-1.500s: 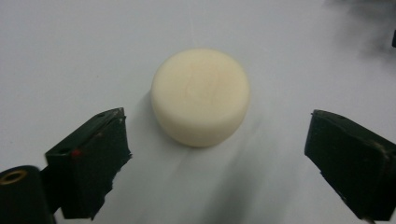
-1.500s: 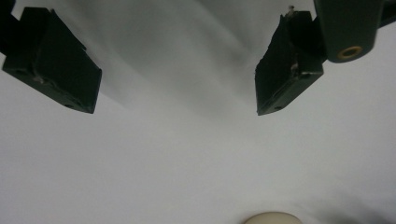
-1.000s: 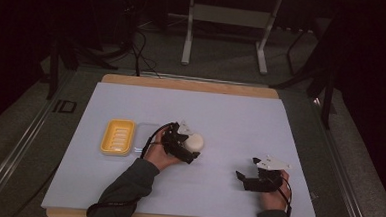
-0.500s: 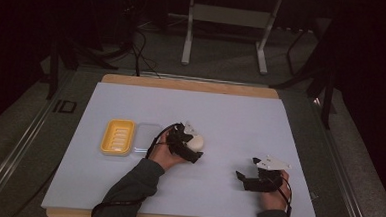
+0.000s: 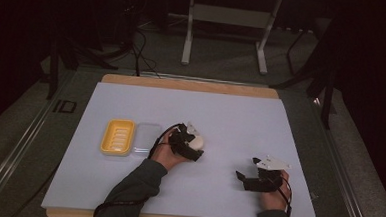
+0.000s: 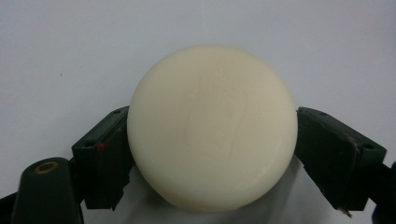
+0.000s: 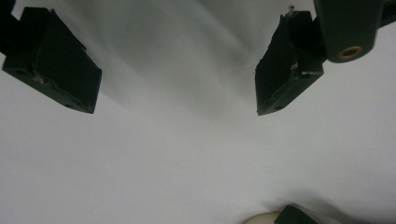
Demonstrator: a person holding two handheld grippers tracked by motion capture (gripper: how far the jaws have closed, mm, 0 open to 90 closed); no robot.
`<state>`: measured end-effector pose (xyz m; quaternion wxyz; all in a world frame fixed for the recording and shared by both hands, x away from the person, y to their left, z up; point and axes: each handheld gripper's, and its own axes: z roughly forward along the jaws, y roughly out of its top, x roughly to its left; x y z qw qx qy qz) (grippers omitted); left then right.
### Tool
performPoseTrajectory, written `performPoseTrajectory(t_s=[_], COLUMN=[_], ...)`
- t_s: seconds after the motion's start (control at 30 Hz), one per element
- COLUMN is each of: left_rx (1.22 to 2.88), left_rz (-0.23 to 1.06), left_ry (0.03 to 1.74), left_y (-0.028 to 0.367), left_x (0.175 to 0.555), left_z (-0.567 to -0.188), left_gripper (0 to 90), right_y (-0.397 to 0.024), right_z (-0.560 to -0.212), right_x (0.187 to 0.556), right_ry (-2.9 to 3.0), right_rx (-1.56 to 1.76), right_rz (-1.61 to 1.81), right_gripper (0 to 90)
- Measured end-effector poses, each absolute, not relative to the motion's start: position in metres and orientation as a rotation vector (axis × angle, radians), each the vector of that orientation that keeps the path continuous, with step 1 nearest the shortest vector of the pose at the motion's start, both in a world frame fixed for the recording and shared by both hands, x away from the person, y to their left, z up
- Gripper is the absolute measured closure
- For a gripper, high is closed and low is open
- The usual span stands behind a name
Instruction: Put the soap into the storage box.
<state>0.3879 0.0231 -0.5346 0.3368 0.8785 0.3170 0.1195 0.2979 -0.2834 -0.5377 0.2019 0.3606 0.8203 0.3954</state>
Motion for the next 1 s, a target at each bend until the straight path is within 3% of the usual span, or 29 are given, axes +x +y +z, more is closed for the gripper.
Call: performPoseTrajectory(t_s=[0.2,0.4,1.0], left_rx=[2.276,2.253,2.286], left_rz=[0.319,0.328,0.339], left_ry=[0.836,0.866,0.832], left_y=[0.022,0.0233,0.0257], left_x=[0.3884,0.3892,0.3833], left_z=[-0.5354,-0.5349,-0.5327], left_gripper=[17.4,24.5,25.6], right_y=[-0.2833,-0.2832,-0.2832], right_z=[-0.5377,-0.5378,-0.5378], right_x=[0.298,0.2981,0.2981], right_ry=[2.291,2.293,2.294], right_rx=[1.006,1.003,1.003], right_rz=[1.102,1.099,1.1], right_gripper=[14.6,14.6,14.6])
